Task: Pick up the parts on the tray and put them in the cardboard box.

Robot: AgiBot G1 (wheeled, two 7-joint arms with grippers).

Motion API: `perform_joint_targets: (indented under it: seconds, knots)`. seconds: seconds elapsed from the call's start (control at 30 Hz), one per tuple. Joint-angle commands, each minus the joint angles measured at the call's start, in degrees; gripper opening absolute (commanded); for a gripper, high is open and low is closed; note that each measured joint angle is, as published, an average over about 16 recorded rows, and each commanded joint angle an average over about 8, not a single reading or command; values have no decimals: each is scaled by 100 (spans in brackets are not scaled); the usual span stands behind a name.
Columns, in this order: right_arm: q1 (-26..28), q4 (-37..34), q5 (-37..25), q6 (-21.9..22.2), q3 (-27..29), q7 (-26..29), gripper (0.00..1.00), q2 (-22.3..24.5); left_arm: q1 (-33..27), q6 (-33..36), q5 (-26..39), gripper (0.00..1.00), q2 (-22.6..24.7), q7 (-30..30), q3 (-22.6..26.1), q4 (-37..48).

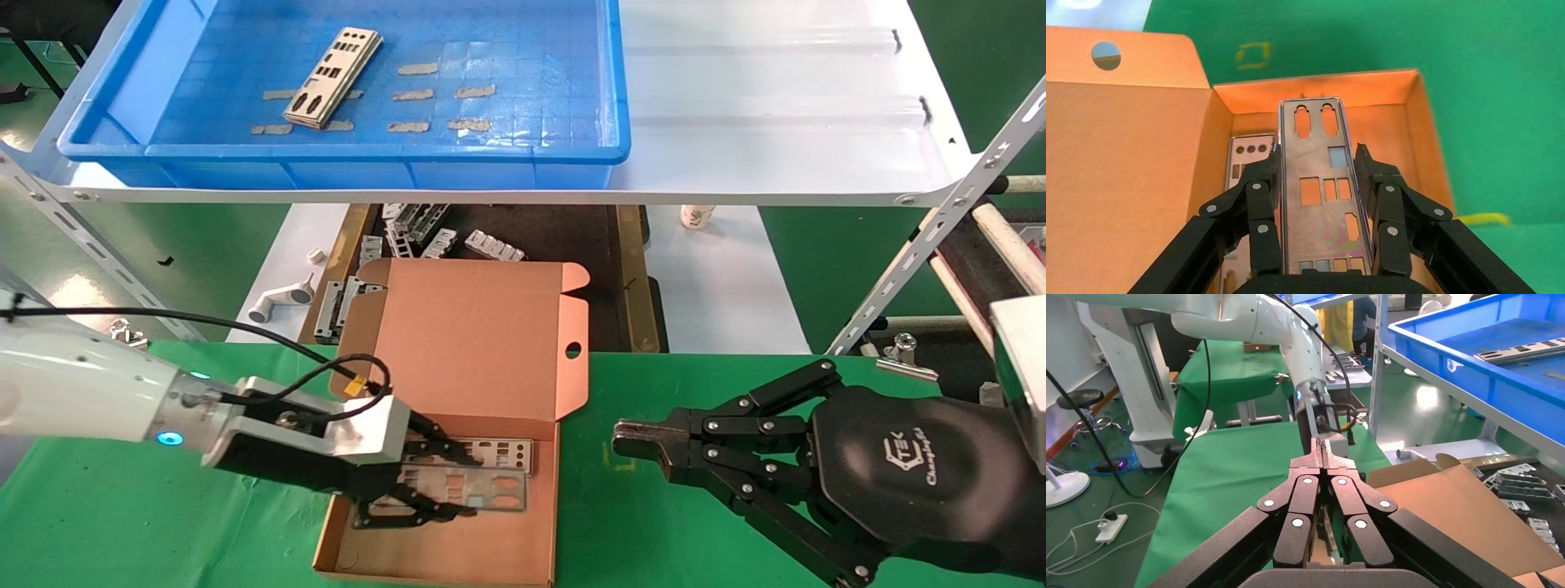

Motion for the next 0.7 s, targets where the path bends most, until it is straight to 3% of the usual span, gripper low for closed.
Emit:
perform_joint_targets:
  seconds: [0.03,0.23,0.3,0.37,0.5,0.57,0.63,0.7]
  knots:
    - [0,0,0,0,0,0,0,0,57,-87,3,0,145,192,-6,327]
    - [0,0,1,1,-2,-1,0,1,68,-313,-15,1,470,588,-44,1005]
    - [0,0,1,1,-2,-1,0,1,60,-360,-19,8,558,666,-51,1186]
    - [1,0,2,1,-3,-1,0,1,46,-396,-15,25,631,739,-52,1340]
    - [1,0,2,1,-3,-2,0,1,18,-457,-22,74,735,867,-62,1582]
    - [1,0,3,2,-4,-2,0,2,3,-495,-24,91,772,915,-65,1680]
    - [1,0,3,2,-4,-2,0,2,-13,-544,-27,100,805,947,-70,1769]
    - [1,0,3,2,-5,-2,0,2,-30,-591,-28,100,831,966,-72,1842]
